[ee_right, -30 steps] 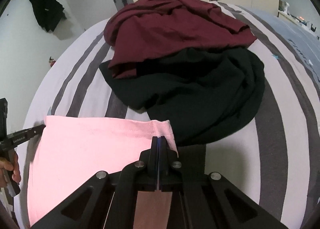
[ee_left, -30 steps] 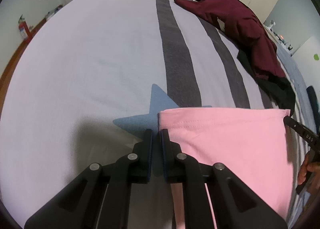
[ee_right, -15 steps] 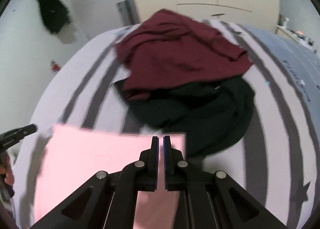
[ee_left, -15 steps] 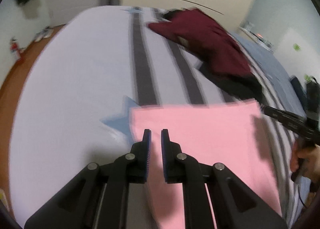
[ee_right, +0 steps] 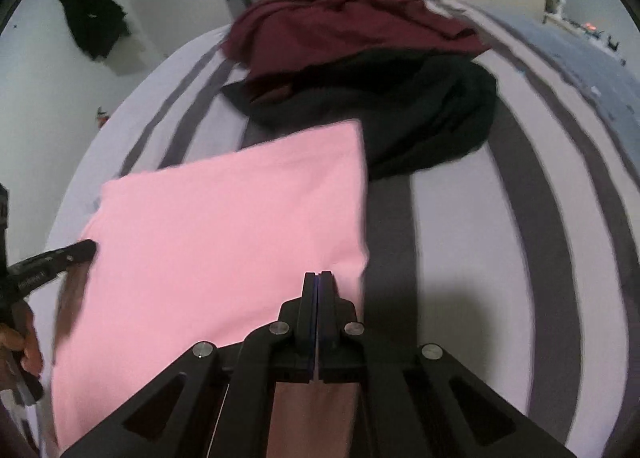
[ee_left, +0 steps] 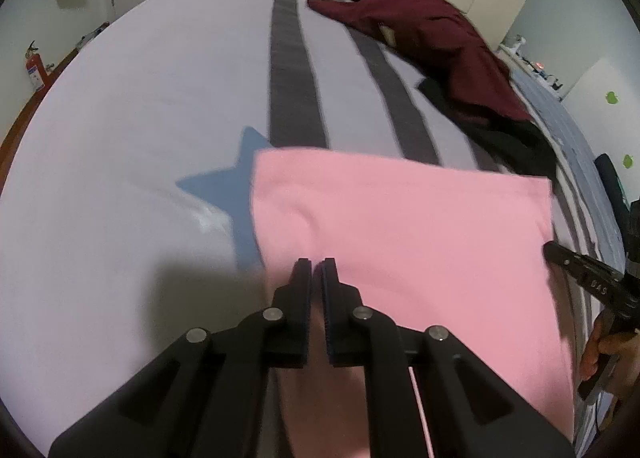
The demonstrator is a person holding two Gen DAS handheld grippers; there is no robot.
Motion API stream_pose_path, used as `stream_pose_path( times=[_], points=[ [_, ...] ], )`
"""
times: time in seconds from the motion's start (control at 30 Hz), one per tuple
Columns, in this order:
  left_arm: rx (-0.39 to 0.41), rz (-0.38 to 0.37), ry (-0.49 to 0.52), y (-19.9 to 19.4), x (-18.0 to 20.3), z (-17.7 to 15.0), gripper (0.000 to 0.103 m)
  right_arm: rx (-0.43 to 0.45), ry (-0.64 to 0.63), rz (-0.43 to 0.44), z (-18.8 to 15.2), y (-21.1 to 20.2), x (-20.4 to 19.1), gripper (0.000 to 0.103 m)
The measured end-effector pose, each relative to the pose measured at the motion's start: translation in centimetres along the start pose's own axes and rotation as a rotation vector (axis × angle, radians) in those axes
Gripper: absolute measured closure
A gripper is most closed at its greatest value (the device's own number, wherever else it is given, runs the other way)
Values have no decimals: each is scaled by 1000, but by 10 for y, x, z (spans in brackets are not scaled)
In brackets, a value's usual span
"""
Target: Fold clothes
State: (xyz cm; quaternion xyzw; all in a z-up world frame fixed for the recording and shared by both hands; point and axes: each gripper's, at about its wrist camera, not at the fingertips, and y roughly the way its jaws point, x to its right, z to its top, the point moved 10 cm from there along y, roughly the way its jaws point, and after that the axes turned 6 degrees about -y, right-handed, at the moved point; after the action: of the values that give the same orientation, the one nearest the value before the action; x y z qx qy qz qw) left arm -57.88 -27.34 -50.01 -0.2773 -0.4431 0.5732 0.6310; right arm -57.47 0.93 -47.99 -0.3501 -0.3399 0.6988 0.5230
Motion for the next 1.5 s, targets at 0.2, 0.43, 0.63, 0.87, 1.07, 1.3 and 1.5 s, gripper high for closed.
stream_pose_path(
  times=[0.2, 0.43, 0.63, 0.87, 1.07, 1.3, 1.5],
  points=[
    [8, 70, 1, 21, -13, 31, 100, -11, -10, -76, 36, 24, 28, 101],
    [84, 79, -94, -1, -17, 64, 101, -15, -18, -97, 54, 24, 36, 96],
    [51, -6, 25, -57, 24, -9, 101, 30, -50, -38, 27, -34, 20, 96],
    [-50, -92, 4, -121, 64, -156, 101, -14, -79, 66, -77, -107, -26, 94],
    [-116, -47, -79, -129, 56, -223, 101, -65, -13, 100, -160, -130, -39, 93],
    [-86, 17, -118, -104, 32, -201, 101, -80, 7, 65, -163, -106, -28, 93],
    [-31, 32, -120, -72, 22, -146, 101, -54, 13, 42, -113, -70, -12, 93]
  ],
)
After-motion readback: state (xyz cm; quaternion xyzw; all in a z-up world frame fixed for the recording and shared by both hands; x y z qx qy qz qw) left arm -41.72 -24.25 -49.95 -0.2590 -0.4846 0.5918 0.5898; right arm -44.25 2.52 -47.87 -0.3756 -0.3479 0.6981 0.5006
